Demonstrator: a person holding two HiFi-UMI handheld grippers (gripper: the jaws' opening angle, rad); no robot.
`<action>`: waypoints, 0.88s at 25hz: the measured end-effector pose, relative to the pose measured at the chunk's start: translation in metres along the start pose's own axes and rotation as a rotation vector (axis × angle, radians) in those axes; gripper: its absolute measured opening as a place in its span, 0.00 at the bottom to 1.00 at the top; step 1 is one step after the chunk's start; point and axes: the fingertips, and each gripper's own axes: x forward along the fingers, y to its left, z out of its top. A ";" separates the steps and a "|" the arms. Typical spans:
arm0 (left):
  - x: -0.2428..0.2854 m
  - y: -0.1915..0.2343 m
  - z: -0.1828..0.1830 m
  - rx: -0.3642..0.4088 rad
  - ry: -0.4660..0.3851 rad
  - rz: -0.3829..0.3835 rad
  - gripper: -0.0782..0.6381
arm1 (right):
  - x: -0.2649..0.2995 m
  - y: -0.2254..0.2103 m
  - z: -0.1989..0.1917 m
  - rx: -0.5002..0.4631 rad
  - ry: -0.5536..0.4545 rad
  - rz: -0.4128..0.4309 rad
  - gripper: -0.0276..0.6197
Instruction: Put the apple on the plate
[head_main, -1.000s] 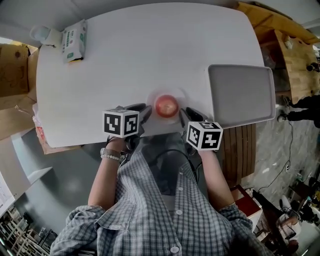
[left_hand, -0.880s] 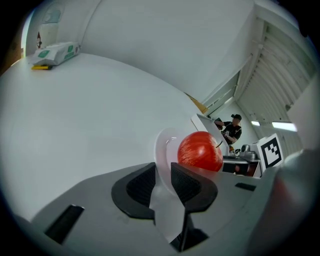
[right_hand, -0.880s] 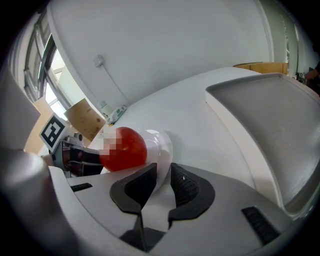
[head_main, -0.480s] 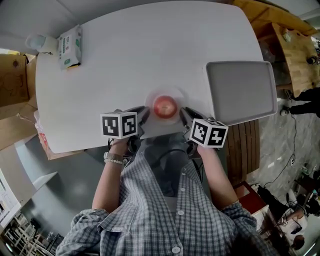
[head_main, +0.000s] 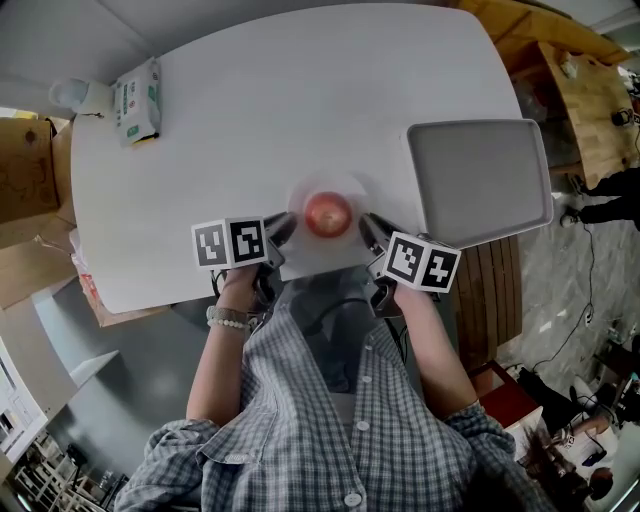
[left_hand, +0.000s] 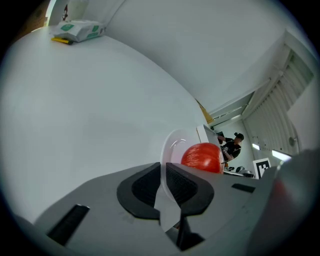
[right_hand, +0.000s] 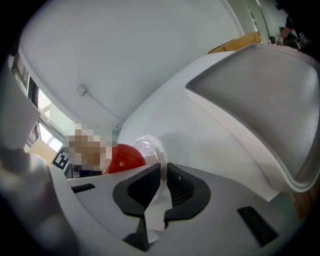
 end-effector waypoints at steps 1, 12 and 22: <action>0.000 -0.001 0.001 0.000 0.000 0.000 0.17 | 0.000 0.000 0.001 0.009 0.001 0.002 0.12; 0.000 -0.030 0.020 0.062 0.014 -0.009 0.16 | -0.019 -0.003 0.022 0.077 -0.056 0.001 0.12; 0.017 -0.085 0.034 0.135 0.046 -0.046 0.17 | -0.058 -0.025 0.056 0.122 -0.122 -0.012 0.12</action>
